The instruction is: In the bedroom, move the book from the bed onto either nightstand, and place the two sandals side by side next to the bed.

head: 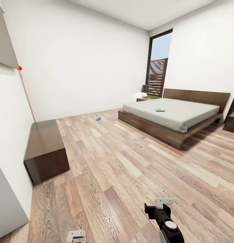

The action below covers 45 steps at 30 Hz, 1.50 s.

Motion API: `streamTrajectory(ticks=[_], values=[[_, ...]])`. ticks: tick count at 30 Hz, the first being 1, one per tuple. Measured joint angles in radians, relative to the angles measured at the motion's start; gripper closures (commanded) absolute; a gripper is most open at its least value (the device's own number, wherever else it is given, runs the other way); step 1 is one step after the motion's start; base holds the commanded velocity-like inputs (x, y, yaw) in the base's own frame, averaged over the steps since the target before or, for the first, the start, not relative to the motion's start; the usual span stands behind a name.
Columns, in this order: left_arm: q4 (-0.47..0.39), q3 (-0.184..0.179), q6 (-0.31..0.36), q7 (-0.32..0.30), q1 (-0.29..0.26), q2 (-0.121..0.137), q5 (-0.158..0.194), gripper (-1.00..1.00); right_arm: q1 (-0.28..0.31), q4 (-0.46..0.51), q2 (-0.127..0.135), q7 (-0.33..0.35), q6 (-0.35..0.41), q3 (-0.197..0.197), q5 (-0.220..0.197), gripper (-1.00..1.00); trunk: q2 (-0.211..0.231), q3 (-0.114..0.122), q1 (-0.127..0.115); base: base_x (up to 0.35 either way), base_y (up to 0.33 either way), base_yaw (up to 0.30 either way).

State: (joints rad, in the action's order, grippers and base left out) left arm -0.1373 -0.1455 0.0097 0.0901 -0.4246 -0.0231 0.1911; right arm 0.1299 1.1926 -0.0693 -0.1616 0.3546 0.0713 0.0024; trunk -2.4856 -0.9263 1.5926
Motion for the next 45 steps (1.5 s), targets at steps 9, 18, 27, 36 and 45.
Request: streamTrajectory(ticks=[9,18,27,36,45], values=[[0.000,0.000,0.000,0.000,0.000,0.000,0.000,-1.00,0.000,0.000,0.000,0.000,0.000,0.000,0.000,-1.00,0.000,0.000,0.000,0.000,-0.068,0.000],[0.000,-0.001,0.000,0.000,0.000,0.001,0.000,-1.00,0.000,0.000,0.000,0.000,0.000,0.000,0.000,-1.00,0.000,0.000,0.000,0.000,-0.028,0.000],[0.000,-0.001,0.000,0.000,0.000,0.001,0.000,-1.00,0.000,0.000,0.000,0.000,0.000,0.001,0.000,-1.00,0.000,0.000,0.000,0.000,-0.007,0.000],[0.000,-0.001,0.000,0.000,0.000,0.002,0.000,-1.00,0.000,0.000,0.000,0.000,0.000,0.001,0.000,-1.00,0.000,0.000,0.000,0.000,-0.002,0.000],[-0.001,-0.001,-0.002,0.000,0.000,0.002,0.000,-1.00,0.000,0.000,0.000,0.000,0.000,0.001,0.000,-1.00,0.000,0.000,0.000,0.000,0.000,0.000]])
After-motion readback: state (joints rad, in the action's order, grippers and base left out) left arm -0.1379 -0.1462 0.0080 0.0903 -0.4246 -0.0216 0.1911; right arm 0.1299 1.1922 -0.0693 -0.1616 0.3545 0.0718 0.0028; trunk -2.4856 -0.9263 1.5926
